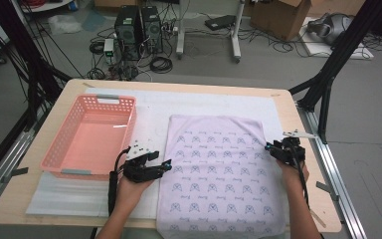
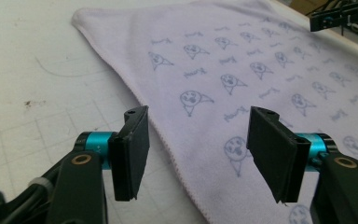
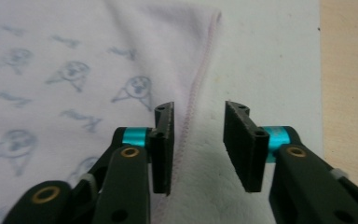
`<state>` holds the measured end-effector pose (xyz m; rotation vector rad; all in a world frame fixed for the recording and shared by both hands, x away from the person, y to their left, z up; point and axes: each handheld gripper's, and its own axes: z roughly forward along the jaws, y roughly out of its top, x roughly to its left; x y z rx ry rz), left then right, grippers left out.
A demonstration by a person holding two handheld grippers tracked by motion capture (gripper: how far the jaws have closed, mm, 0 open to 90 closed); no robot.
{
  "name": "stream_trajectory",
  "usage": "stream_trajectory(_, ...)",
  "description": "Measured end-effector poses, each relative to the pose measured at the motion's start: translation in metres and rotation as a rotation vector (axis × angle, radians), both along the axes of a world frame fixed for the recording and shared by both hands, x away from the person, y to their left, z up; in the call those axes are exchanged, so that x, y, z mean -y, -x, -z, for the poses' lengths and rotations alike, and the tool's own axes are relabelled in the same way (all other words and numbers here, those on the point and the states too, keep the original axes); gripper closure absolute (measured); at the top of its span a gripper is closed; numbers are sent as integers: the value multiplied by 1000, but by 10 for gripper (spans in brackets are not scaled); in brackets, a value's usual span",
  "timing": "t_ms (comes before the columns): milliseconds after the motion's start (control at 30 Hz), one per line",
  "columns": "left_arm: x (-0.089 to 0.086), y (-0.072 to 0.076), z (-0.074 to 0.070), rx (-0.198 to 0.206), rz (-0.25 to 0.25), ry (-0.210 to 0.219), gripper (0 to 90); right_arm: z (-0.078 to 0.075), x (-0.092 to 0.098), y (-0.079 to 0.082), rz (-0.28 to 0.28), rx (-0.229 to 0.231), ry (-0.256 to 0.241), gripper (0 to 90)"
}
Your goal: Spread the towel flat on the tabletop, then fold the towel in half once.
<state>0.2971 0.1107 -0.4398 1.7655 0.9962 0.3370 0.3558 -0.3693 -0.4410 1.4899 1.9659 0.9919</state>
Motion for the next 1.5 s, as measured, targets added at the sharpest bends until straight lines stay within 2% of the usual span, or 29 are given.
stream_trajectory(67, 0, -1, -1, 7, 3, 18, 350, -5, 6, 9, -35, 22, -51, 501)
stream_trajectory(167, 1, -3, -3, 19, 13, 35, 300, -10, 12, 23, -121, 19, -102, 409)
stream_trajectory(233, 2, -4, -7, 27, 14, 30, 230, -11, 13, 33, -154, 20, -86, 306)
stream_trajectory(267, 2, -5, -9, 34, 19, 40, 198, -12, 13, 37, -171, 29, -76, 283)
stream_trajectory(333, 2, -6, -12, 46, 29, 53, 194, -13, 13, 44, -213, 46, -83, 256)
stream_trajectory(400, 3, -7, -15, 50, 37, 62, 195, -16, 11, 50, -238, 67, -67, 251)
stream_trajectory(567, 2, -8, -14, 48, 38, 54, 196, -25, 5, 57, -271, 116, -72, 243)
stream_trajectory(667, 2, -6, -16, 53, 34, 63, 197, -29, 2, 57, -277, 119, -66, 231)
stream_trajectory(867, 3, -12, -24, 50, 28, 70, 197, -33, 0, 53, -273, 119, -62, 230)
stream_trajectory(967, 6, -18, -26, 49, 26, 60, 200, -31, 1, 49, -269, 107, -72, 230)
stream_trajectory(1067, 9, -26, -27, 36, 17, 68, 208, -29, 1, 44, -261, 98, -70, 229)
stream_trajectory(1133, 11, -34, -26, 18, 13, 56, 208, -28, 2, 39, -252, 85, -78, 228)
stream_trajectory(1233, 13, -47, -23, -6, -46, 23, 208, -27, 3, 32, -236, 68, -79, 227)
stream_trajectory(1267, 14, -52, -22, -33, -59, 24, 207, -27, 3, 28, -233, 65, -80, 226)
stream_trajectory(1367, 15, -67, -17, -64, -68, 23, 209, -26, 2, 18, -224, 34, -75, 226)
stream_trajectory(1433, 18, -76, -14, -74, -71, 8, 212, -23, 0, 9, -210, 15, -69, 226)
stream_trajectory(1500, 19, -83, -12, -65, -83, 13, 229, -22, -1, 1, -199, -7, -63, 226)
